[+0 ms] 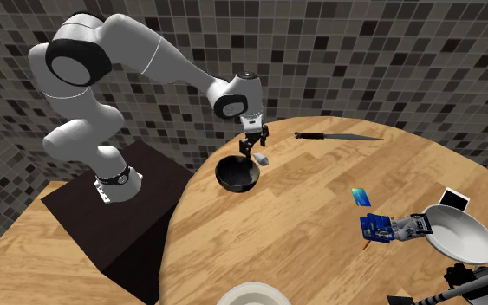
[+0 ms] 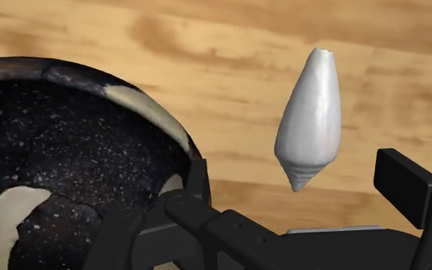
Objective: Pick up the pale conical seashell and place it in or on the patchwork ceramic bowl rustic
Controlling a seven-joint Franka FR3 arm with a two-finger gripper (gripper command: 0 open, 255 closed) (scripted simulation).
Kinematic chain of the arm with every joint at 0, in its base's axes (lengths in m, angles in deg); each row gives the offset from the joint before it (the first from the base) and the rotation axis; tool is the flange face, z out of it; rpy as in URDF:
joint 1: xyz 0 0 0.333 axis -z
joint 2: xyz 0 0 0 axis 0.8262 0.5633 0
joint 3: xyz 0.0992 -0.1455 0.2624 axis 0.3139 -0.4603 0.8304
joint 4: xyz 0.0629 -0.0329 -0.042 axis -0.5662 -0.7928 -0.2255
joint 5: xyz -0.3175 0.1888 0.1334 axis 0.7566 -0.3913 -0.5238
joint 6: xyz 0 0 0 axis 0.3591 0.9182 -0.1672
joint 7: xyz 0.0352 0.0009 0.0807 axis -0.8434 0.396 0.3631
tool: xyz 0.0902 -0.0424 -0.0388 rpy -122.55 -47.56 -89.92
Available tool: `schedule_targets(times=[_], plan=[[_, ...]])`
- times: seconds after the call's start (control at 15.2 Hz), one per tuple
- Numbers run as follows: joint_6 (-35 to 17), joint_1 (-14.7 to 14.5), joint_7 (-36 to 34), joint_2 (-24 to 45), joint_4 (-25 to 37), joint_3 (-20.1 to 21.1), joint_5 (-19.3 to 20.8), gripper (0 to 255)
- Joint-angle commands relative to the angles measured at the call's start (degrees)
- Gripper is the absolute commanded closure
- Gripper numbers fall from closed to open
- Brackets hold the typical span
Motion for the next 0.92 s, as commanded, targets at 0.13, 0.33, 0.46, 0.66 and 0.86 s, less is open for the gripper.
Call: schedule_targets(times=[0.13, 0.33, 0.46, 0.66, 0.86], plan=[[-1.2, -3.6, -5.0, 6.4, 4.0, -2.7, 5.3, 0], [-2.6, -4.5, -6.1, 8.3, 4.2, -3.9, 7.0, 0], [-3.5, -5.1, -6.8, 9.6, 4.4, -4.7, 8.2, 0], [-3.8, -5.3, -7.0, 10.0, 4.4, -4.9, 8.5, 0], [-3.8, -5.3, -7.0, 10.0, 4.4, -4.9, 8.5, 0]])
